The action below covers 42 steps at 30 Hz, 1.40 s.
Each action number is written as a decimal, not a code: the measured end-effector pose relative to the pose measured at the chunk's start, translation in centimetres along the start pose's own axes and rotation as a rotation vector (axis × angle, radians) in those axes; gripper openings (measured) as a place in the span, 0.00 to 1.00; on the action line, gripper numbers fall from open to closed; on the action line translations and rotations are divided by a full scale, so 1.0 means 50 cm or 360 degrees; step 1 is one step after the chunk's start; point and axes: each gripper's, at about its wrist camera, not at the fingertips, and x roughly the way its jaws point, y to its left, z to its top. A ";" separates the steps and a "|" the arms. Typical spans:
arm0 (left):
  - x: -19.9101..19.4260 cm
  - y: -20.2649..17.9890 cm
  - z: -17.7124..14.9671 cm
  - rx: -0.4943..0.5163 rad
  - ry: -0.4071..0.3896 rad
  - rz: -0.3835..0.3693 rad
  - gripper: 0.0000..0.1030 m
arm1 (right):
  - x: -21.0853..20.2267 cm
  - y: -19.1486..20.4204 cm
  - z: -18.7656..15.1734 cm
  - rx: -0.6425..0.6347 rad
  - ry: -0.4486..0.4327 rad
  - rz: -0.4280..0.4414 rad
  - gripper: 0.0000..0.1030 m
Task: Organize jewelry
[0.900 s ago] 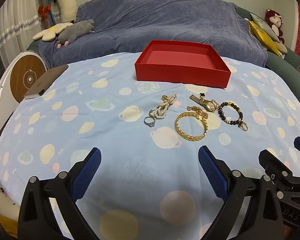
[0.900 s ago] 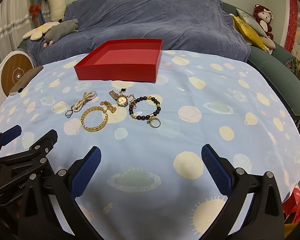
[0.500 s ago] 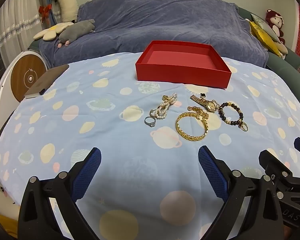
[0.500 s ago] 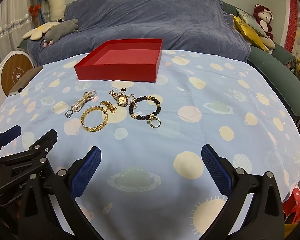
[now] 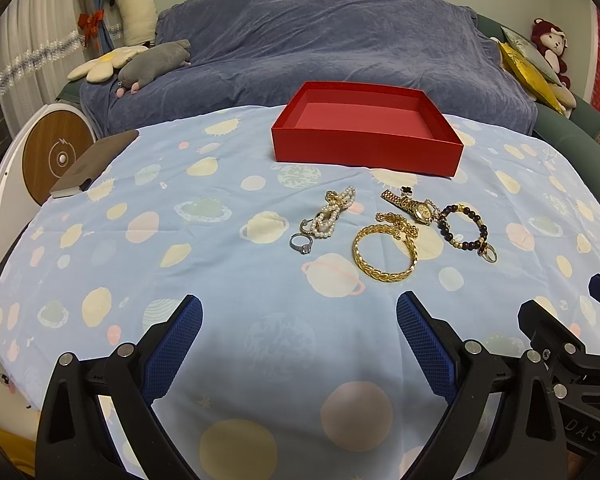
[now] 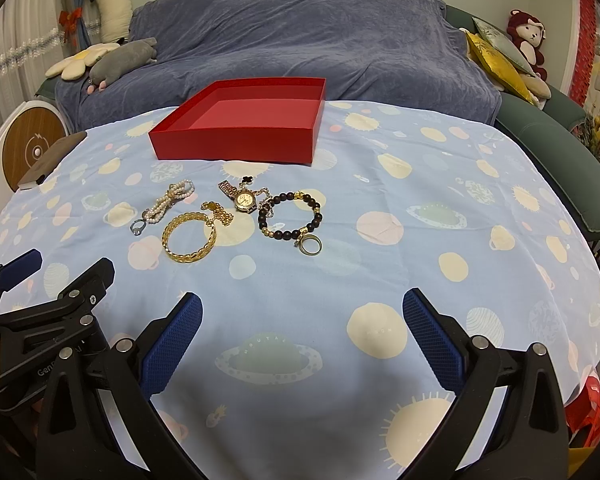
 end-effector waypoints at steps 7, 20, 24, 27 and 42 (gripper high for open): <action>0.000 -0.001 -0.001 0.0000 -0.0002 -0.0003 0.92 | 0.003 -0.001 0.000 -0.0006 0.0001 -0.0005 0.95; 0.046 0.000 0.011 -0.0044 0.0035 -0.0098 0.92 | 0.039 -0.042 -0.002 0.0065 0.0051 -0.0008 0.95; 0.083 -0.033 0.020 0.0019 0.0072 -0.0146 0.92 | 0.051 -0.065 0.009 0.0117 0.0062 -0.0013 0.95; 0.108 -0.060 0.028 0.0070 0.0071 -0.0138 0.92 | 0.061 -0.088 0.015 0.0172 0.0062 -0.0024 0.95; 0.170 -0.100 0.041 0.0128 0.0122 -0.0186 0.50 | 0.100 -0.102 0.028 0.0242 0.0117 0.0028 0.95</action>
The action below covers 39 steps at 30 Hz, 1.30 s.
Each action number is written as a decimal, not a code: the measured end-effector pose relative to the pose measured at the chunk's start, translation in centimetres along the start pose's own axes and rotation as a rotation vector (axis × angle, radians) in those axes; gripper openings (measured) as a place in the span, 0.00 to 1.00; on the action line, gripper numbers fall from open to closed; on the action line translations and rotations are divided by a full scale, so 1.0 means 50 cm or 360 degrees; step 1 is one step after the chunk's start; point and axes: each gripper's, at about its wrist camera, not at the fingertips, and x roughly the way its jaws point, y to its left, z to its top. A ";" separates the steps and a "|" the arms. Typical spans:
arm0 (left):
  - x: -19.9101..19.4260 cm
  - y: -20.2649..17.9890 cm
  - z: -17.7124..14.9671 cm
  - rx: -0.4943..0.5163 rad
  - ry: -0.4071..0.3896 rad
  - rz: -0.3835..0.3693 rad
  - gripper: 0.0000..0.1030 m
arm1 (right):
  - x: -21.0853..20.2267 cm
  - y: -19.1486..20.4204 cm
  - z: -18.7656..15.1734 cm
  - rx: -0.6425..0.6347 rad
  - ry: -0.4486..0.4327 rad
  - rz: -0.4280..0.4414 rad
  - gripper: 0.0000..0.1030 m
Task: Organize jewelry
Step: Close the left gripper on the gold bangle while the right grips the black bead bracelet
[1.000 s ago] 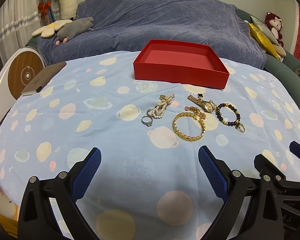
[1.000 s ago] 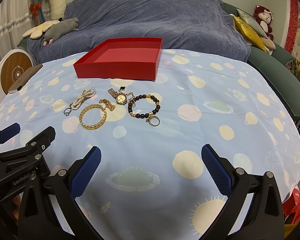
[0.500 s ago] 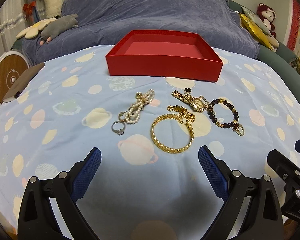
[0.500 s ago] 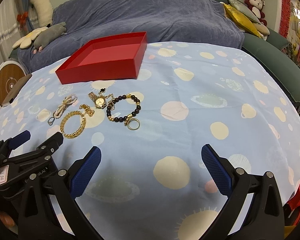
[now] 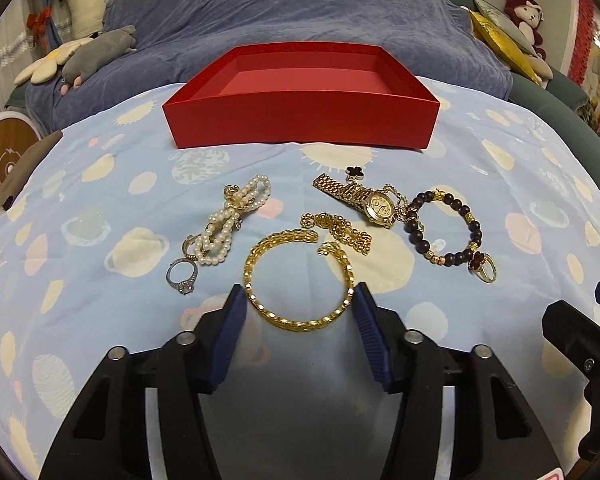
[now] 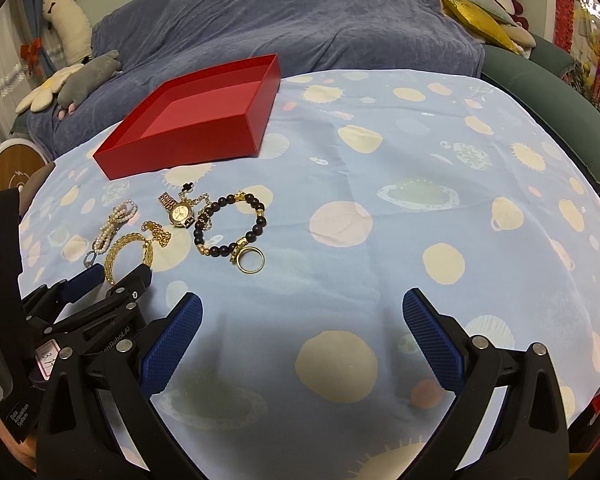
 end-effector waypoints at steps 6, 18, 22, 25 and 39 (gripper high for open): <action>-0.007 0.008 -0.004 0.0010 -0.0012 -0.0048 0.50 | 0.001 0.004 0.001 -0.0006 -0.0001 0.0009 0.95; -0.076 0.070 0.011 -0.0102 -0.0084 -0.0107 0.49 | 0.013 0.034 0.023 -0.0061 -0.0046 0.0027 0.95; -0.086 0.108 0.020 -0.0175 -0.0105 -0.0081 0.50 | 0.046 0.067 0.053 -0.0132 -0.0010 0.0106 0.95; -0.086 0.131 0.021 -0.0219 -0.0092 -0.0077 0.50 | 0.073 0.093 0.070 -0.0198 0.0005 0.0108 0.94; -0.082 0.189 0.005 -0.0280 -0.0072 -0.0077 0.50 | 0.142 0.058 0.087 -0.0090 0.0100 0.0033 0.56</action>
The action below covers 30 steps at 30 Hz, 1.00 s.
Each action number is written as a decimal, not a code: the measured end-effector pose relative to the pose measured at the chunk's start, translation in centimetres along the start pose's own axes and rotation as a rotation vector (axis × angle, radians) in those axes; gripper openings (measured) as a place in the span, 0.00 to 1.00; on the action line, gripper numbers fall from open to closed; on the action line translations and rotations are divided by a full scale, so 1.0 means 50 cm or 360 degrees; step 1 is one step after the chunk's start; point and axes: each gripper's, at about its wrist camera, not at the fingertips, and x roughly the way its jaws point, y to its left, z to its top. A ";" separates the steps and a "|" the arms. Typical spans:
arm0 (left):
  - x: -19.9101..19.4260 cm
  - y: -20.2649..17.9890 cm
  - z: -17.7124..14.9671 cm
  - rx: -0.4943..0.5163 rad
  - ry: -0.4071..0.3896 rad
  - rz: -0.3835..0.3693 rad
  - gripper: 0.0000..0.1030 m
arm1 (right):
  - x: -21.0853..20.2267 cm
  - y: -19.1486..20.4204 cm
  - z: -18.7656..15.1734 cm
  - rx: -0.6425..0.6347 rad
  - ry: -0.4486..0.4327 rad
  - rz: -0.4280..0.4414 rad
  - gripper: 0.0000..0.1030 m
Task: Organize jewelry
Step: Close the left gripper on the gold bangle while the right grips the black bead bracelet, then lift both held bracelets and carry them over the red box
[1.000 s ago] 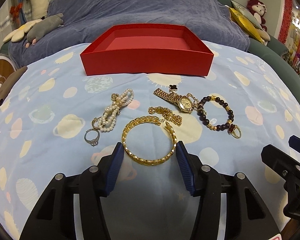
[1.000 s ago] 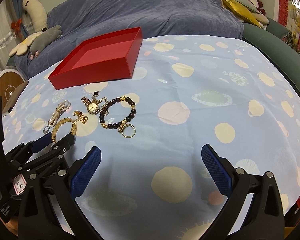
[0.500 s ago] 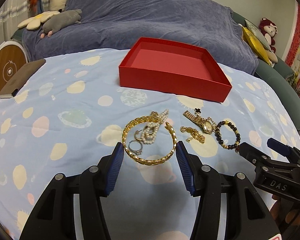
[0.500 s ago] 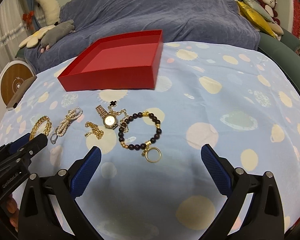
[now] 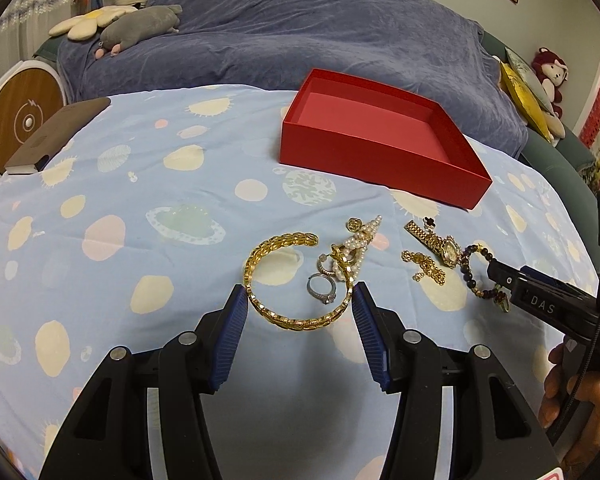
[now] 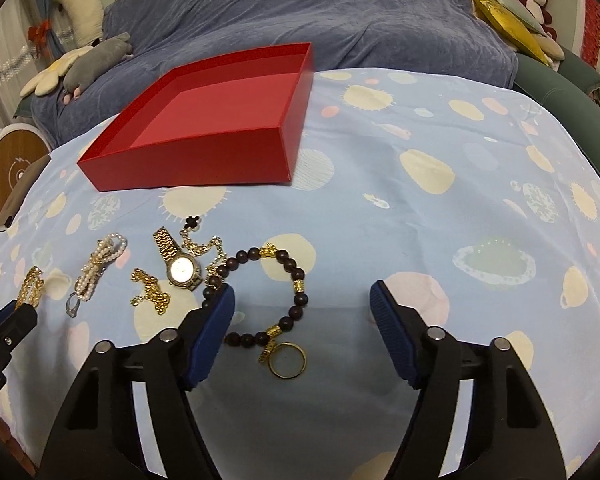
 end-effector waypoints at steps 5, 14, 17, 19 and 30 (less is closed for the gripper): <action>0.002 0.000 0.001 -0.0002 0.0008 -0.0006 0.50 | 0.001 0.016 -0.008 -0.0108 -0.0039 -0.0070 0.10; -0.018 -0.008 0.013 -0.0030 -0.0033 -0.0031 0.50 | -0.105 0.003 0.004 -0.0057 -0.0204 0.0044 0.07; -0.035 -0.015 0.025 -0.0034 -0.0057 -0.0046 0.50 | -0.158 0.001 0.017 -0.0044 -0.0274 0.0111 0.07; -0.047 -0.020 0.036 -0.0029 -0.0063 -0.0059 0.50 | -0.189 0.004 0.031 -0.0060 -0.0317 0.0148 0.07; -0.071 -0.054 0.151 0.0087 -0.0131 -0.0083 0.50 | -0.234 0.009 0.161 -0.0055 -0.0371 0.0352 0.07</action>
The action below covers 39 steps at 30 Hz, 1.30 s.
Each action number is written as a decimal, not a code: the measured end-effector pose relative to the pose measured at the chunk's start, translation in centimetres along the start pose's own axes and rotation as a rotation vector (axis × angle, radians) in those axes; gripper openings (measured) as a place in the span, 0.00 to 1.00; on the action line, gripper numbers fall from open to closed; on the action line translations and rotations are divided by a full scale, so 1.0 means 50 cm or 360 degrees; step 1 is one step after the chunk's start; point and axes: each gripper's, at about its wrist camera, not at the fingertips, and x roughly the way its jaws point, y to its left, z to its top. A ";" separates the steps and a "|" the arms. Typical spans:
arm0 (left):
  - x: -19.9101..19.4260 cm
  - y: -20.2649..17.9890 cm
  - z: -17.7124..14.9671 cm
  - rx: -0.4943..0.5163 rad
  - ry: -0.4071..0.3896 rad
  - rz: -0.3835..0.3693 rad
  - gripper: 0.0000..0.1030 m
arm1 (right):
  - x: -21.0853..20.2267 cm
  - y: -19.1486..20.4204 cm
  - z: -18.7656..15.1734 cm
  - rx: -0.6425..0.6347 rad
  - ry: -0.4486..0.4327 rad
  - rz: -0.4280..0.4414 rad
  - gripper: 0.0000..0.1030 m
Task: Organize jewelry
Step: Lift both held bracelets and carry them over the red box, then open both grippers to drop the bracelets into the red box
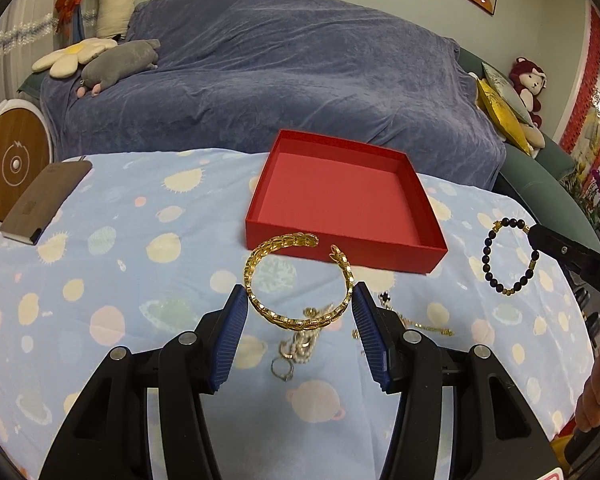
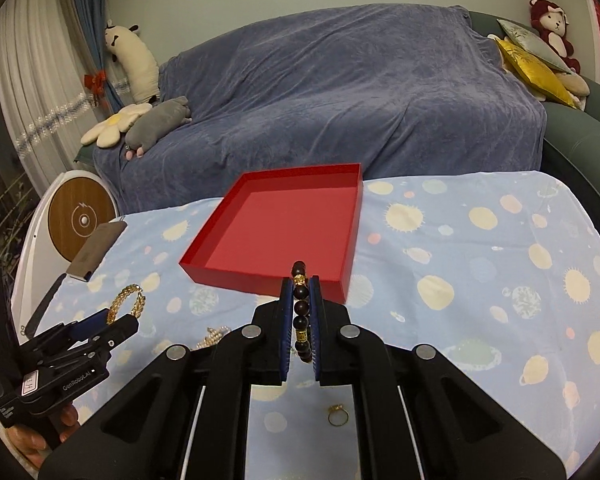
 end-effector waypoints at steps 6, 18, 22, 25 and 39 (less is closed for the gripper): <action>0.061 -0.016 0.107 0.0072 -0.0023 0.0005 0.50 | 0.087 0.010 0.084 -0.0036 0.0041 0.0021 0.07; 0.316 -0.042 0.287 0.0067 0.0045 0.0002 0.50 | 0.373 -0.011 0.210 0.0005 0.0136 0.0021 0.07; 0.393 -0.042 0.306 0.0047 0.0094 0.0046 0.50 | 0.460 -0.021 0.213 -0.0025 0.0227 -0.0041 0.07; 0.441 -0.035 0.310 0.0038 0.0145 0.0042 0.50 | 0.511 -0.037 0.211 -0.0073 0.0313 -0.0108 0.07; 0.497 -0.005 0.309 -0.0043 0.0212 0.0075 0.56 | 0.562 -0.076 0.222 -0.0245 0.0334 -0.0276 0.25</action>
